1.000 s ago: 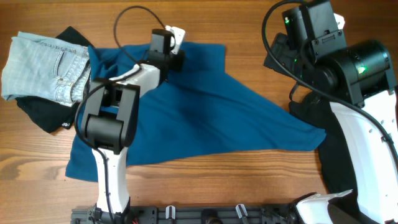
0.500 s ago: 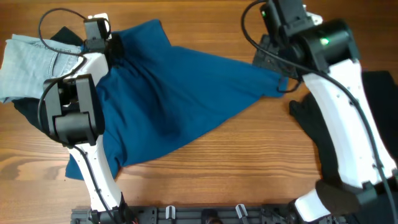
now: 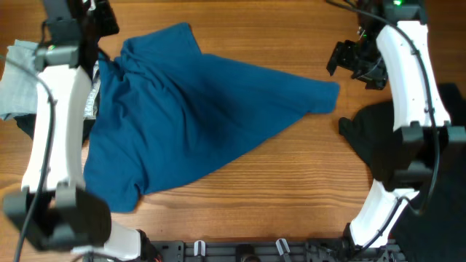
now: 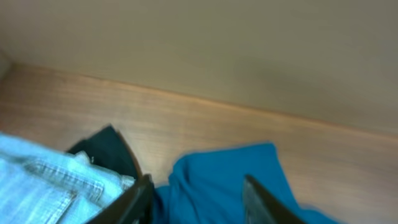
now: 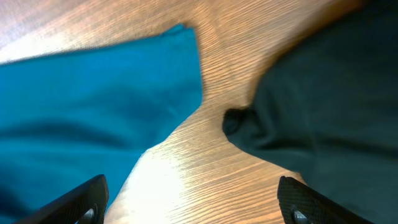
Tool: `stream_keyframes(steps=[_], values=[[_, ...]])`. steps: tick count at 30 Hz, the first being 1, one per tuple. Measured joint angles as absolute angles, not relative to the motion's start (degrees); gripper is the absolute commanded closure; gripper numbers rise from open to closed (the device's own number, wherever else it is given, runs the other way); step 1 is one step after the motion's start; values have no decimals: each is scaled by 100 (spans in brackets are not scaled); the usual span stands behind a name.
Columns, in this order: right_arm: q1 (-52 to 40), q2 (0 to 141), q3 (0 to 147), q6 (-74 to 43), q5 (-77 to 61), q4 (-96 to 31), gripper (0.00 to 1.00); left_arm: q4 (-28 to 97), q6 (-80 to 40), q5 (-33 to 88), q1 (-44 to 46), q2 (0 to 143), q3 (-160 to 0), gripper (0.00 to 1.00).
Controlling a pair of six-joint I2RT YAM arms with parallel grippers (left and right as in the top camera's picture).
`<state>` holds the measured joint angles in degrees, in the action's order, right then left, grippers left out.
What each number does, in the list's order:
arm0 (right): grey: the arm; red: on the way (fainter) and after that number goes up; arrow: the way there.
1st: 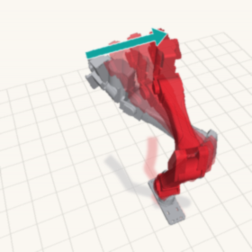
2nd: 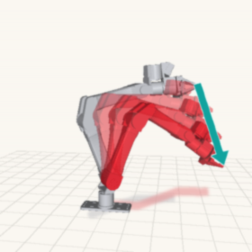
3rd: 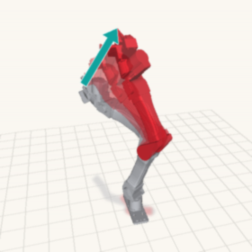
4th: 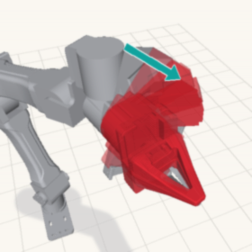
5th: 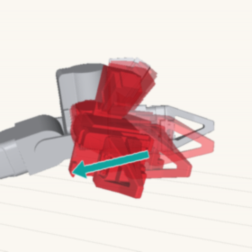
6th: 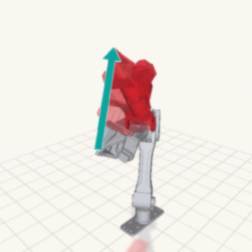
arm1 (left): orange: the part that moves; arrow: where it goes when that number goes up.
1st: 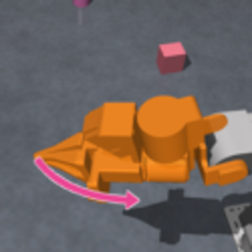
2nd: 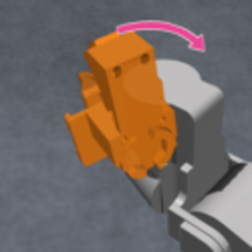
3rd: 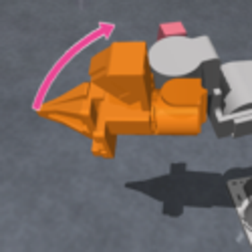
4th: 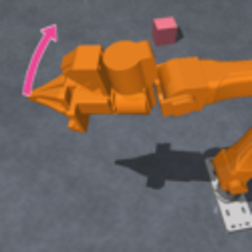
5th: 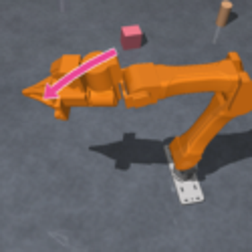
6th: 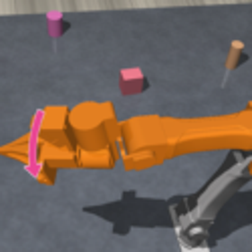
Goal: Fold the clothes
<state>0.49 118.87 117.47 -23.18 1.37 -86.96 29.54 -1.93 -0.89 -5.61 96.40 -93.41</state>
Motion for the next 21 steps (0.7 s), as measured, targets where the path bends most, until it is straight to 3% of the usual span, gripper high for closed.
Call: stream_keyframes(steps=[8,14,21], values=[[180,12543,11747,-1457,-950,-8615,16,5424,-209,596,-257,8239,-9360,44],[-276,12772,11393,-987,-1511,-8488,15,7078,-209,963,246,8020,-9369,50],[-674,12829,10250,-937,-1695,-7640,14,7360,-207,1059,1186,8427,-8871,50]])
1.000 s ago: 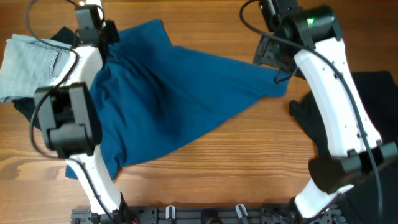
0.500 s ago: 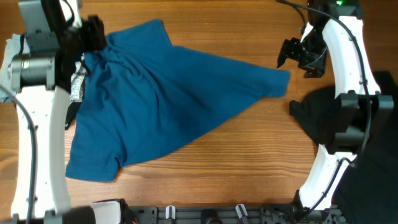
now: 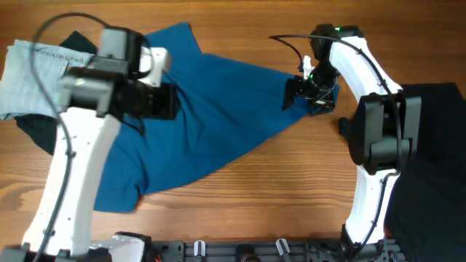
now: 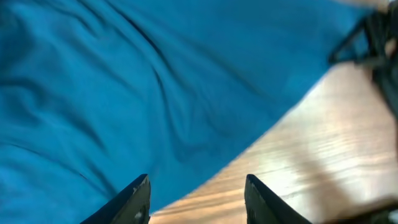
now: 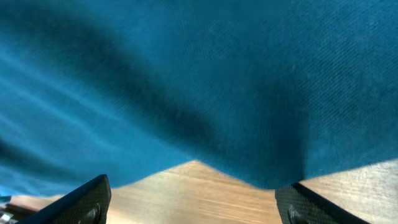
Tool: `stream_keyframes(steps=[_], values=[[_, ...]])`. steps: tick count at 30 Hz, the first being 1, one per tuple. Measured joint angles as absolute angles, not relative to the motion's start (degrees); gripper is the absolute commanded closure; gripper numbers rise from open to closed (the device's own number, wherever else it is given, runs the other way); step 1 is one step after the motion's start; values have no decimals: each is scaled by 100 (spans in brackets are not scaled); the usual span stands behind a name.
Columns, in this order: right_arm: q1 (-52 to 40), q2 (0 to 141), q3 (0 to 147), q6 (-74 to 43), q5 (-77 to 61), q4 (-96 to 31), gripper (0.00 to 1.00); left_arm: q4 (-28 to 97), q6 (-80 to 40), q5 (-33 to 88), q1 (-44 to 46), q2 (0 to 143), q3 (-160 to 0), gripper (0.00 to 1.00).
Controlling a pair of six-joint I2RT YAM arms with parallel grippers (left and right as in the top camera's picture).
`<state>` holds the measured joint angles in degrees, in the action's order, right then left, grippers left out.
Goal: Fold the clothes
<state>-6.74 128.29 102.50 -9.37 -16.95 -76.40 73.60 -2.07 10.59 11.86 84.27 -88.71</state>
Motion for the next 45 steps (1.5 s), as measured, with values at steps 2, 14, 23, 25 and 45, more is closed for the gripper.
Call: stream_keyframes(steps=[2,14,23,25,45], values=[[-600,12831,10235,-956,-1728,-7476,14,7218,-207,1079,1461,8567,-8589,49],[156,12831,10235,-311,-2779,-7408,9,5395,-209,489,3312,9894,-6497,41],[80,12355,10235,75,-3376,-7583,4,4613,-263,-69,3461,10538,-6160,96],[56,11996,10235,51,-3393,-7609,4,4462,-305,-152,3450,10545,-6171,96],[-1175,11561,8423,-1151,-2174,-5815,6,4115,-985,-172,1109,10425,-7360,94]])
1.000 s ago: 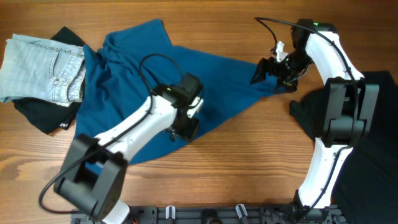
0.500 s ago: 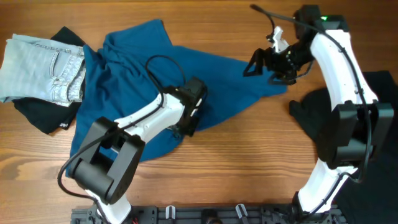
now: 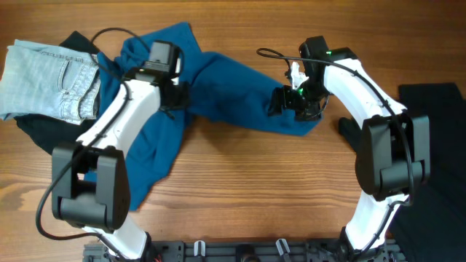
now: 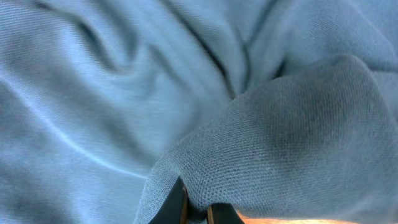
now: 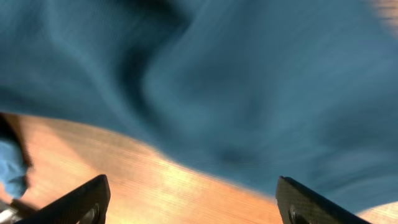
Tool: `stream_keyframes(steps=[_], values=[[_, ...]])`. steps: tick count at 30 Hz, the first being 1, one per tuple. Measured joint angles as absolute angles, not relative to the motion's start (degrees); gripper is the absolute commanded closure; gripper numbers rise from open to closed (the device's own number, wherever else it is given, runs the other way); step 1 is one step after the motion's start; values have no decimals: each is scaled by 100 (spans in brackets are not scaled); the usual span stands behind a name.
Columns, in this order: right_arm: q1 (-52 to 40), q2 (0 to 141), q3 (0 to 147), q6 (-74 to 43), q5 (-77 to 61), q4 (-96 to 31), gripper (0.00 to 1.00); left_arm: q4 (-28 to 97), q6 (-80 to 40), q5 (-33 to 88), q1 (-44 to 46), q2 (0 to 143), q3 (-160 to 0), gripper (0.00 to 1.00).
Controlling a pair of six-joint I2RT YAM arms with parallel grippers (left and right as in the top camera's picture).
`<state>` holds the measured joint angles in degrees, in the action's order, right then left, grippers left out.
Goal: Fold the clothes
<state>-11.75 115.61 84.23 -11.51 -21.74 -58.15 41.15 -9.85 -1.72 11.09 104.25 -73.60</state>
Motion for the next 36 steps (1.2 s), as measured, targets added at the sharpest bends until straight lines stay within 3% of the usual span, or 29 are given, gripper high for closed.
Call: stream_keyframes(steps=[7,10,13,18,19,26,36], values=[[-1175,11561,7789,-1500,-1861,-5094,7,4368,-1022,102,980,10425,-7363,96],[-1181,11485,7590,-1813,-1540,-4829,25,4445,-1015,154,978,10425,-7363,96],[-1190,11354,7330,-1793,-1435,-4501,32,4547,-1015,161,978,10425,-7363,96],[-1192,11327,7094,-517,-2432,-4200,89,4724,-1013,161,978,10422,-7363,96],[-1240,11371,7046,-346,-2630,-4226,96,4794,-1013,161,978,10414,-7363,96],[-1153,11190,6997,108,-3317,-4803,96,5288,-1011,163,978,9966,-7363,96],[-515,7920,7262,-637,-3074,-4742,96,6827,-849,440,1328,9539,-7373,96]])
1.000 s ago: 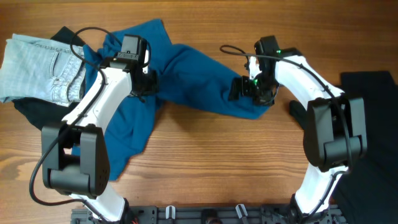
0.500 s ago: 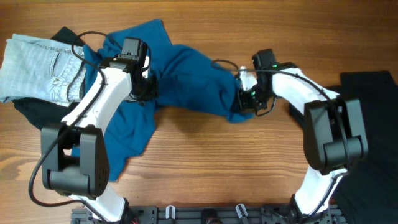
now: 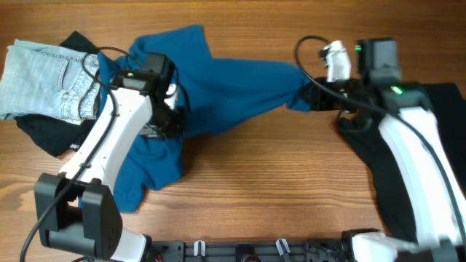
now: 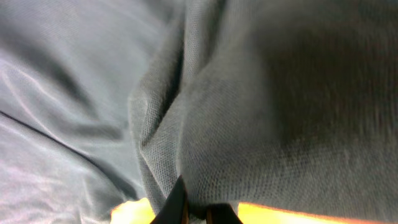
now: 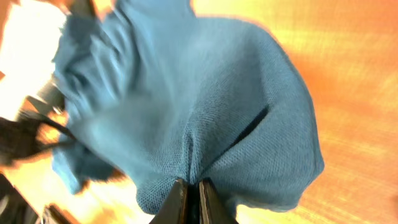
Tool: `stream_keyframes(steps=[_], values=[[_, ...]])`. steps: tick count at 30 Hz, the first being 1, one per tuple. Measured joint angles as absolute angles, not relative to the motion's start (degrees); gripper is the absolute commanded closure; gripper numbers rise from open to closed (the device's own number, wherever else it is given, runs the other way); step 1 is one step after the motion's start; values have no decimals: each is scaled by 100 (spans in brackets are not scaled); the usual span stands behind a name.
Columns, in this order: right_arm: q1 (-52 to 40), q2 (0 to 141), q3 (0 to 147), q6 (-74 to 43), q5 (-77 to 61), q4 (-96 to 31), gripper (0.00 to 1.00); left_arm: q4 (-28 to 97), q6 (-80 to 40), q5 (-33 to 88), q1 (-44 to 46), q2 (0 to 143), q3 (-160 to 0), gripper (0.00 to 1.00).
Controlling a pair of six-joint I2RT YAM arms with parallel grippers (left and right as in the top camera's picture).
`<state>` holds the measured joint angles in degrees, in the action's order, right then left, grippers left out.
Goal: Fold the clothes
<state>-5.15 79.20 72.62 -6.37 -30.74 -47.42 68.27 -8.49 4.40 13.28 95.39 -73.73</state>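
A blue T-shirt (image 3: 218, 80) lies bunched across the middle of the table, pulled taut between both arms. My left gripper (image 3: 173, 120) is shut on a fold of the blue T-shirt (image 4: 249, 124) near its left middle. Over at the shirt's right end, my right gripper (image 3: 313, 98) is shut on a pinch of the blue T-shirt (image 5: 205, 112). In both wrist views the fingers (image 5: 177, 199) pinch cloth with no gap.
Light denim jeans (image 3: 44, 65) lie on a black garment (image 3: 44, 135) at the far left. Another black garment (image 3: 437, 145) covers the right side, under the right arm. A black rail (image 3: 240, 251) runs along the table's front edge.
My right gripper, open over the shirt's right end, is now shut on it and further right. The left gripper, still shut on the shirt, sits lower. The shirt is stretched between them.
The shirt first lay spread flat, with both grippers open and away from it. Then both hovered open over the cloth. Later the left was shut on a fold and the shirt bunched up. Now both grippers hold it, drawn out sideways.
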Motion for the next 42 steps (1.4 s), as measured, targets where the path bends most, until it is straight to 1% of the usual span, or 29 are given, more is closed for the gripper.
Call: stream_keyframes(steps=[4,7,8,9,10,11,12,13,15,16,17,21,23,25,28,31,34,37,38,39,41,42], values=[[-519,7286,7288,-965,-3011,-4377,96,6740,-742,270,1612,9529,-7373,96],[-519,7345,7293,-1236,-2985,-3885,96,6003,-703,-145,1645,9529,-7376,96],[-519,7467,7295,-1328,-2961,-3697,96,5518,-661,-307,1645,9529,-7367,93],[-519,7585,7295,-1391,-2945,-3559,94,5144,-628,-408,1645,9529,-7371,87],[-515,7789,7297,-1455,-2930,-3341,71,4654,-534,-519,1645,9533,-7365,77],[-515,7999,7301,-1518,-2906,-3159,50,4198,-464,-622,1645,9537,-7365,57],[-515,8252,7308,-1577,-2851,-2991,42,3841,-390,-679,1645,9561,-7373,46],[-515,8521,7312,-1632,-2777,-2915,39,3594,-342,-729,1645,9579,-7376,33],[-515,9050,7312,-1675,-2628,-2995,33,3352,-307,-799,1643,9668,-7389,25],[-515,9288,7312,-1695,-2567,-3168,32,3411,-301,-825,1643,9714,-7389,12],[-513,9496,7312,-1697,-2526,-3382,30,3529,-268,-843,1643,9758,-7391,8],[-515,9913,7310,-1667,-2106,-3948,25,4491,-217,-834,1647,9828,-7389,14],[-515,9959,7310,-1667,-1879,-4007,23,4847,-217,-652,1678,9828,-7387,22],[-508,9961,7312,-1669,-1702,-4005,23,5092,-132,-314,1780,9830,-7387,23],[-508,9961,7312,-1667,-1562,-4003,23,4987,-34,49,2099,9843,-7341,25],[-508,9961,7310,-1667,-1492,-4003,22,4543,16,222,2375,9972,-7146,27],[-508,9961,7310,-1669,-1470,-4007,22,4257,38,296,2416,10302,-7004,28],[-508,9961,7312,-1669,-1468,-4010,22,4051,38,296,2408,10704,-6949,33],[-508,9961,7310,-1669,-1468,-4010,22,4021,43,296,2405,10807,-6945,37],[-508,9961,7312,-1669,-1468,-4007,22,3997,45,296,2403,10892,-6941,50],[-508,9961,7312,-1688,-1468,-4010,22,3972,19,298,2405,11006,-6941,82],[-508,9961,7312,-1695,-1448,-4010,22,3962,54,290,2403,11065,-6941,94]])
